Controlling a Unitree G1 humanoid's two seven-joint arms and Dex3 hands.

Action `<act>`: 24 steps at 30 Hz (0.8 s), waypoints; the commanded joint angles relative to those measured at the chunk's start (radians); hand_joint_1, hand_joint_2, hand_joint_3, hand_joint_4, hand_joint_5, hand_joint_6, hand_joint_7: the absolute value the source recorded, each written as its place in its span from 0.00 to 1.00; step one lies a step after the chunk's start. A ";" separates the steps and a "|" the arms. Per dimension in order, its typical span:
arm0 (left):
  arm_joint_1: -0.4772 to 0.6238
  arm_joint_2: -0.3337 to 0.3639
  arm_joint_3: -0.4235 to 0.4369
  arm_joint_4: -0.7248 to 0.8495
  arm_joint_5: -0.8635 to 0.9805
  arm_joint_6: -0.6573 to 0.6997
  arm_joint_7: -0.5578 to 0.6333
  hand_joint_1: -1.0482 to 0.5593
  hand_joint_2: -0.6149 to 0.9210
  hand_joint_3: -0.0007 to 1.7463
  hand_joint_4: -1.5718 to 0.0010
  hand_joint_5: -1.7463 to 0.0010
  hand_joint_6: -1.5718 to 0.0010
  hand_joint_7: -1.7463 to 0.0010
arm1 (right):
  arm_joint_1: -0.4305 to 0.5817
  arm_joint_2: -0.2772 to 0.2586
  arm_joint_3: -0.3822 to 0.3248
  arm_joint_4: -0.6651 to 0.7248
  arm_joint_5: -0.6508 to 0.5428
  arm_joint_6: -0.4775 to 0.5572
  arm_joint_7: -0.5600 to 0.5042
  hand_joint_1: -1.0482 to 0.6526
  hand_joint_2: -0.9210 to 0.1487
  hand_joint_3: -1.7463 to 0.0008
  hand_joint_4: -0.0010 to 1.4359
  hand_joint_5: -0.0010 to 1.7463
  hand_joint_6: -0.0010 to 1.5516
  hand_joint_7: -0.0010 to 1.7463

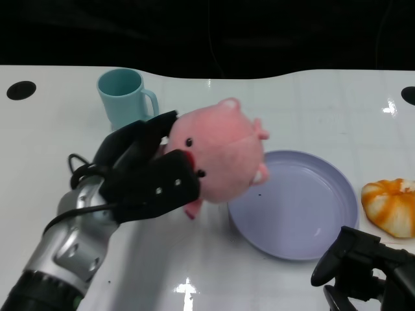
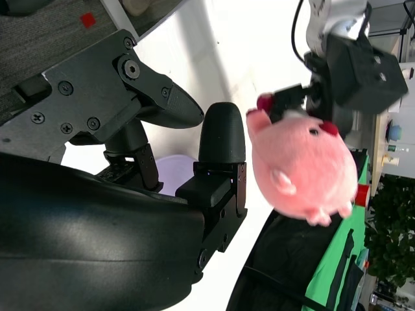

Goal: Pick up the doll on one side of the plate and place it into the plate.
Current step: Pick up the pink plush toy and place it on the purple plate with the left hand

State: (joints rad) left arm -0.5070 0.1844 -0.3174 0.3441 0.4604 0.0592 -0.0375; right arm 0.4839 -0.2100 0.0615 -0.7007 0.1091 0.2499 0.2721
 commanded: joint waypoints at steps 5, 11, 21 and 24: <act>-0.106 -0.079 -0.067 0.077 0.050 0.021 0.002 0.54 0.69 0.73 0.38 0.00 0.52 0.00 | 0.007 -0.005 0.012 -0.016 -0.006 -0.001 -0.012 0.49 0.33 0.37 0.44 1.00 0.34 0.83; -0.179 -0.142 -0.126 0.164 0.092 0.034 0.000 0.53 0.70 0.71 0.39 0.00 0.52 0.00 | 0.014 -0.008 0.028 -0.025 -0.015 -0.006 -0.017 0.49 0.33 0.37 0.43 1.00 0.34 0.83; -0.304 -0.264 -0.183 0.389 0.136 0.046 0.029 0.51 0.79 0.54 0.42 0.00 0.58 0.12 | 0.026 -0.010 0.040 -0.042 -0.027 -0.006 -0.019 0.48 0.33 0.38 0.44 1.00 0.35 0.83; -0.336 -0.295 -0.194 0.458 0.142 0.049 0.038 0.50 0.83 0.47 0.42 0.00 0.57 0.16 | 0.026 -0.008 0.040 -0.045 -0.028 -0.007 -0.017 0.47 0.33 0.39 0.44 1.00 0.35 0.83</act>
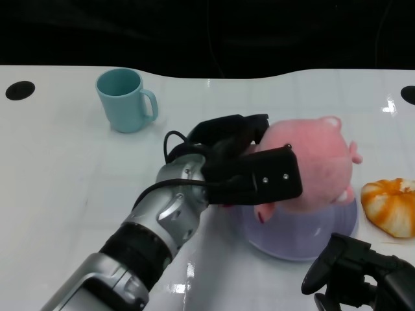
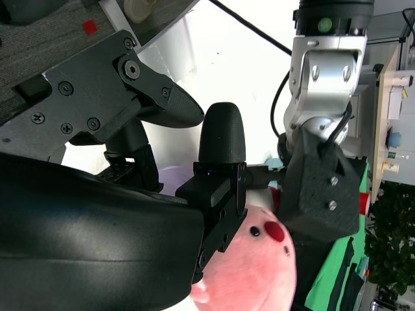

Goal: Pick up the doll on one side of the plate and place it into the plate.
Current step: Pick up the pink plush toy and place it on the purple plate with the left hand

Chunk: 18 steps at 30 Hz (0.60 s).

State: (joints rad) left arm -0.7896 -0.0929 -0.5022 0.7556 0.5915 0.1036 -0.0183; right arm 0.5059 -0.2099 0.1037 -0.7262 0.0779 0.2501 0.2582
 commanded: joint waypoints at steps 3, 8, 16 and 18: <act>-0.082 -0.043 -0.017 0.108 0.015 0.010 0.021 0.52 0.82 0.44 0.44 0.00 0.55 0.23 | 0.004 -0.008 0.000 -0.022 0.001 -0.003 -0.004 0.47 0.33 0.39 0.44 1.00 0.36 0.83; -0.127 -0.082 -0.001 0.189 -0.016 0.044 -0.024 0.46 0.90 0.17 0.51 0.00 0.44 0.61 | 0.003 -0.007 0.001 -0.020 0.003 -0.004 -0.001 0.47 0.33 0.39 0.44 1.00 0.36 0.82; -0.126 -0.069 0.009 0.165 -0.068 0.029 -0.160 0.26 1.00 0.10 0.88 0.53 0.76 0.99 | -0.001 -0.011 0.000 -0.016 -0.003 -0.011 -0.001 0.48 0.33 0.39 0.44 1.00 0.36 0.82; -0.119 -0.052 -0.012 0.139 -0.052 0.018 -0.189 0.19 1.00 0.14 0.97 0.75 0.86 0.99 | -0.002 -0.012 -0.003 -0.011 0.000 -0.018 0.002 0.48 0.33 0.39 0.44 1.00 0.36 0.82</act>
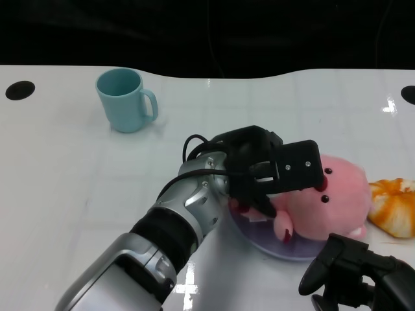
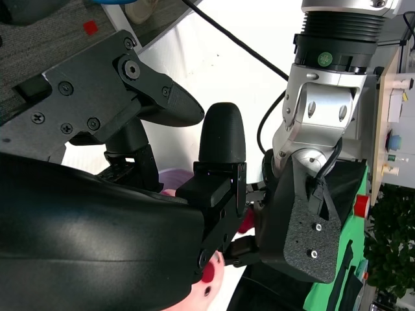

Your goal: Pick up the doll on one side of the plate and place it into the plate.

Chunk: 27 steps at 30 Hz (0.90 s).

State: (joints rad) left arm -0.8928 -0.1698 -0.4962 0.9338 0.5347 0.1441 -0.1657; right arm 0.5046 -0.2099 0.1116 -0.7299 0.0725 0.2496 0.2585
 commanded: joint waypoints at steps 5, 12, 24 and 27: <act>0.002 0.068 -0.075 -0.117 0.060 -0.055 -0.042 0.03 1.00 0.27 1.00 0.99 0.99 1.00 | -0.003 -0.012 -0.020 -0.006 0.013 -0.011 0.005 0.49 0.34 0.38 0.44 1.00 0.36 0.82; 0.032 0.117 -0.097 -0.234 0.091 -0.072 -0.042 0.00 1.00 0.32 1.00 1.00 1.00 1.00 | -0.005 -0.012 -0.028 0.003 0.014 -0.017 0.011 0.49 0.34 0.38 0.43 1.00 0.36 0.82; 0.211 0.279 -0.041 -0.587 0.058 -0.085 -0.119 0.04 1.00 0.29 1.00 1.00 0.99 1.00 | -0.005 -0.009 -0.034 0.000 0.020 -0.010 0.013 0.49 0.32 0.39 0.42 1.00 0.35 0.82; 0.270 0.324 -0.005 -0.660 0.019 -0.120 -0.138 0.05 1.00 0.27 0.99 0.99 0.98 0.99 | -0.006 -0.010 -0.036 0.004 0.019 -0.012 0.014 0.49 0.32 0.39 0.42 1.00 0.35 0.82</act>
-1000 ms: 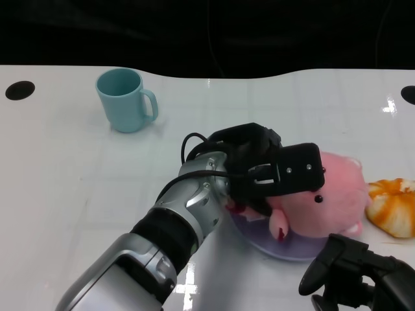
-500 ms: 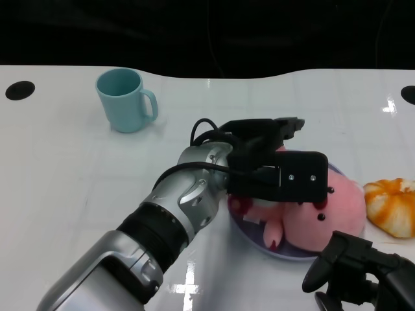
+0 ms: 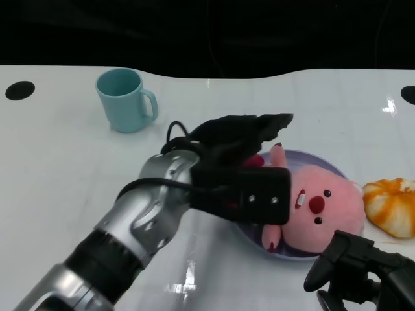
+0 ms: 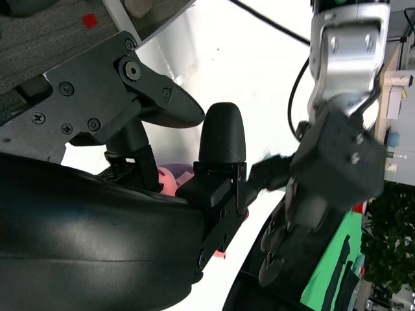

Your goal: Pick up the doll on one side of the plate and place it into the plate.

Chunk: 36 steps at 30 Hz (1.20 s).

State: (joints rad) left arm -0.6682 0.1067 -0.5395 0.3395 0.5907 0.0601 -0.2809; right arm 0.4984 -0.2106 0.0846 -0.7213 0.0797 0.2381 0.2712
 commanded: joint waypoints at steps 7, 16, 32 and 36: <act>0.186 0.135 0.121 -0.206 -0.130 -0.123 -0.036 0.11 1.00 0.23 0.93 0.95 0.91 0.96 | -0.007 -0.014 -0.012 0.005 0.007 -0.007 0.005 0.49 0.32 0.39 0.43 1.00 0.35 0.83; 0.352 0.176 0.225 -0.358 -0.255 -0.150 -0.052 0.26 1.00 0.16 0.85 0.87 0.82 0.93 | -0.011 -0.011 -0.011 0.010 0.009 -0.005 0.005 0.49 0.33 0.39 0.43 1.00 0.35 0.83; 0.621 0.133 0.377 -0.536 -0.596 -0.159 -0.063 0.50 1.00 0.07 0.77 0.42 0.56 0.89 | -0.018 -0.013 -0.015 0.011 0.022 0.008 0.008 0.50 0.33 0.38 0.43 1.00 0.34 0.82; 0.698 0.080 0.416 -0.613 -0.711 -0.077 -0.035 0.56 0.88 0.30 0.61 0.39 0.46 0.76 | -0.019 -0.014 -0.014 0.016 0.016 0.001 0.008 0.49 0.32 0.38 0.43 1.00 0.34 0.82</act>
State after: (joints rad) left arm 0.0067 0.1961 -0.1432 -0.2410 -0.0926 -0.0443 -0.3324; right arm 0.4802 -0.2135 0.0794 -0.7081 0.0915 0.2448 0.2790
